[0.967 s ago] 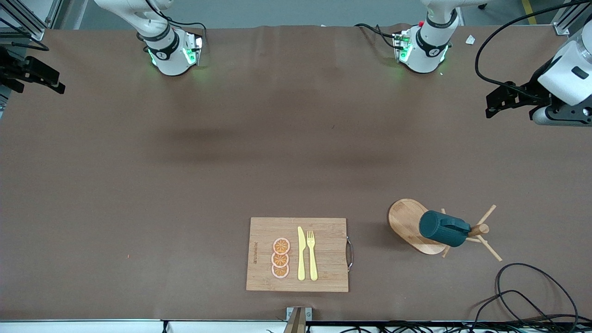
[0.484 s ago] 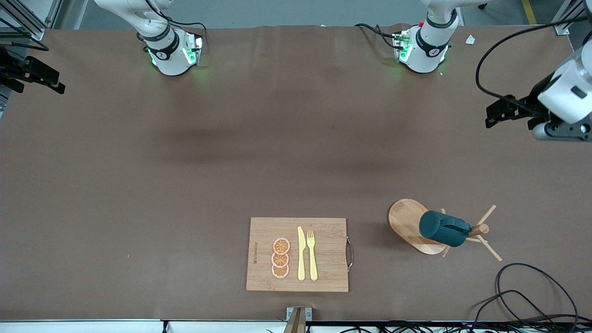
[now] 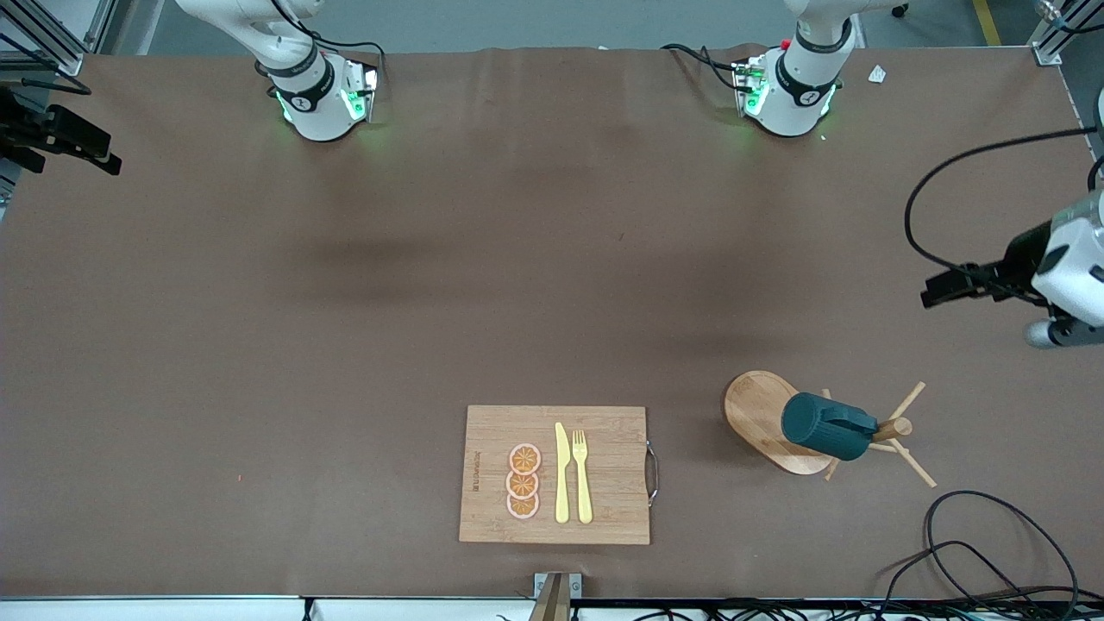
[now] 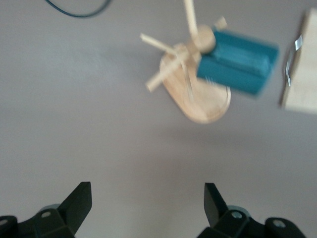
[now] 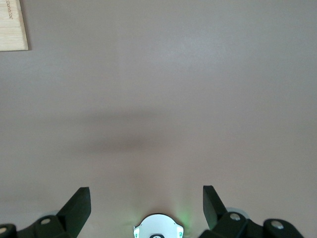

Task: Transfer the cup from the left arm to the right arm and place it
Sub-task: 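Reach the left gripper toward the teal mug on the mug tree, then close the left gripper on the teal mug's body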

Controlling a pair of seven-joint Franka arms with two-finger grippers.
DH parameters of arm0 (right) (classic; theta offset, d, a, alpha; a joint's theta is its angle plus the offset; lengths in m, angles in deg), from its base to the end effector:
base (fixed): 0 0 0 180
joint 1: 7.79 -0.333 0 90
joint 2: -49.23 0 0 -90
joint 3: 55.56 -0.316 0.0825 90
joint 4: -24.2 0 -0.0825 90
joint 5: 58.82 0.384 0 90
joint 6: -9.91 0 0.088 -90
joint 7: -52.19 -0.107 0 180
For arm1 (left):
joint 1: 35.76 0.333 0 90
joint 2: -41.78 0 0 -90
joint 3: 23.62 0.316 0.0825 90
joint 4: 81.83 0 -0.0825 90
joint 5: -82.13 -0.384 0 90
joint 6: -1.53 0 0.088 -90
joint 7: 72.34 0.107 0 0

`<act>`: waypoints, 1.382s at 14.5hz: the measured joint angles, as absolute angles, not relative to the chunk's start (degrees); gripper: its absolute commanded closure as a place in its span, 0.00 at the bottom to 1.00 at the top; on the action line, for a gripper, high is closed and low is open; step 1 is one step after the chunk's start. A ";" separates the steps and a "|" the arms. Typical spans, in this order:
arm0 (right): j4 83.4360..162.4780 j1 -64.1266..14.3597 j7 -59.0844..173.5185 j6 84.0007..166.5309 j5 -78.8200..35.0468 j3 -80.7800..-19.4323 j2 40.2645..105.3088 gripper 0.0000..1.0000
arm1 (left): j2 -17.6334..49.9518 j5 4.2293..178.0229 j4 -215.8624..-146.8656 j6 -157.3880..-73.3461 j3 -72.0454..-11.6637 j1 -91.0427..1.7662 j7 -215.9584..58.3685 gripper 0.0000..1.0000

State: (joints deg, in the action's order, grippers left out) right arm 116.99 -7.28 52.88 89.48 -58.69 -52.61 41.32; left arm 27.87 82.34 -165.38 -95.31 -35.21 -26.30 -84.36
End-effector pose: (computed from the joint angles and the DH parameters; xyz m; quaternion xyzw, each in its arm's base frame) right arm 0.4901 -0.0314 0.6590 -0.9986 0.0236 0.0462 0.0063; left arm 0.6333 -0.0099 0.5467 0.9957 0.0892 -0.0061 0.0254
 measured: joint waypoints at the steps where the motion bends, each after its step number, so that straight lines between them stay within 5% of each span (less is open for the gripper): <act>1: 116.99 -7.28 52.88 89.48 -58.69 -52.61 41.32 0.00 | 26.76 82.35 -165.31 -97.73 -35.23 -26.26 -87.72 0.00; 8: 116.99 -7.28 52.88 89.48 -58.69 -52.61 41.32 0.00 | 19.47 84.57 -164.61 -108.06 -35.76 -27.02 -117.45 0.00; 20: 116.99 -7.28 52.88 89.47 -58.69 -52.62 41.32 0.00 | 14.34 95.68 -163.58 -113.04 -36.39 -28.74 -143.35 0.00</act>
State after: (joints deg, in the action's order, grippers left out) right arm 116.99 -7.28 52.88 89.47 -58.69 -52.62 41.32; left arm 14.34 95.68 -163.58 -113.04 -36.39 -28.74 -143.35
